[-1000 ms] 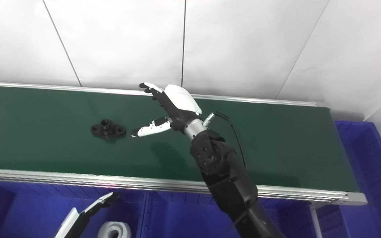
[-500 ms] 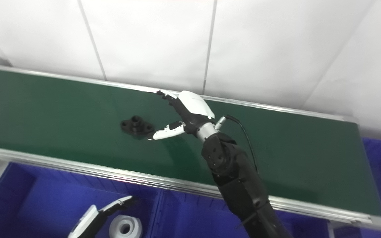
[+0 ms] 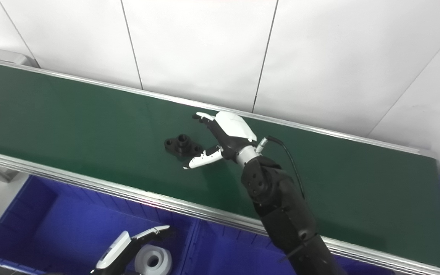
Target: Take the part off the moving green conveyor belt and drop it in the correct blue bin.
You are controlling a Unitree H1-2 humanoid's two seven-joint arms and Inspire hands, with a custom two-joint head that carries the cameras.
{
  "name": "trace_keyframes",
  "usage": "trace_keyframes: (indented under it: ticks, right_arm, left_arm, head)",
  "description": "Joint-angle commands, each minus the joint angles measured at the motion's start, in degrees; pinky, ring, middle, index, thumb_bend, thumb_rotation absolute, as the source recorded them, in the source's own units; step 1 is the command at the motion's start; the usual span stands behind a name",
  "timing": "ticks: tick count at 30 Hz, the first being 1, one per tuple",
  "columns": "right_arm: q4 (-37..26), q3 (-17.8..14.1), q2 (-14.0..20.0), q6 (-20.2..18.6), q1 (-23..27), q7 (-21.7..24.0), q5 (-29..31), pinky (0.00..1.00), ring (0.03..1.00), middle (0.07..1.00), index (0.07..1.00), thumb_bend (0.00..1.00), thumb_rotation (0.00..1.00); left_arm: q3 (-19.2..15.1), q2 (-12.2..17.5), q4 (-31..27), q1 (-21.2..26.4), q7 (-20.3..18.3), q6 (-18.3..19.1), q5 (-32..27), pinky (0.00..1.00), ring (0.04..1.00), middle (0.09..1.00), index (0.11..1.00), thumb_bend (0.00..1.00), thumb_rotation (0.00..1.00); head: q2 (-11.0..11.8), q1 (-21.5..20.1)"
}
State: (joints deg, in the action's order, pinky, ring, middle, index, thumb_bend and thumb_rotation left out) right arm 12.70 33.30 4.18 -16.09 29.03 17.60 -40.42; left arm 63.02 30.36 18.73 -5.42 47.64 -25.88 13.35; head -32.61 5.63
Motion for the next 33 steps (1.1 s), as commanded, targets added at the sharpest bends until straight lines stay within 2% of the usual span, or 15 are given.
trace_keyframes:
  ticks: [1,10,16,20,26,33]
  right_arm:
    - [-0.1,0.2,-1.2,2.7,3.0,-1.6,-0.8,0.74,0.835,0.881,0.906,0.82,0.38]
    - [7.7,1.0,-3.0,3.6,5.2,-5.1,-1.7,0.75,0.832,0.871,0.898,0.83,0.37]
    - [11.6,2.0,-2.8,4.0,7.4,-6.1,-2.5,0.74,0.82,0.865,0.892,0.83,0.37]
    - [12.3,2.1,-2.4,2.7,8.3,-5.0,-2.7,0.74,0.832,0.878,0.898,0.82,0.36]
    - [15.0,2.8,-2.7,2.3,8.8,-4.9,-3.6,0.74,0.827,0.883,0.904,0.81,0.35]
    - [16.9,5.2,-1.9,3.3,8.7,-4.8,-5.4,0.71,0.795,0.855,0.883,0.82,0.35]
  left_arm:
    - [0.1,0.2,-0.7,0.8,1.6,-1.0,0.6,0.71,0.785,0.82,0.814,0.85,0.59]
    - [0.3,0.3,-0.2,0.9,2.0,-1.0,0.1,0.69,0.772,0.81,0.812,0.86,0.6]
    - [0.9,0.8,-0.2,1.1,3.2,-1.0,0.4,0.68,0.766,0.81,0.812,0.86,0.6]
    - [1.1,1.4,-0.7,1.2,3.4,-1.0,0.4,0.68,0.766,0.813,0.817,0.86,0.6]
    - [1.4,2.7,-1.5,1.3,4.5,-1.0,0.4,0.7,0.772,0.815,0.82,0.86,0.6]
    - [1.7,3.4,-2.4,1.3,5.6,-1.0,0.4,0.72,0.791,0.83,0.832,0.86,0.59]
  head:
    - [0.0,-0.3]
    - [0.3,-4.3]
    - [-0.2,-6.4]
    - [-0.9,-9.1]
    - [-3.1,-16.9]
    - [-5.0,-21.2]
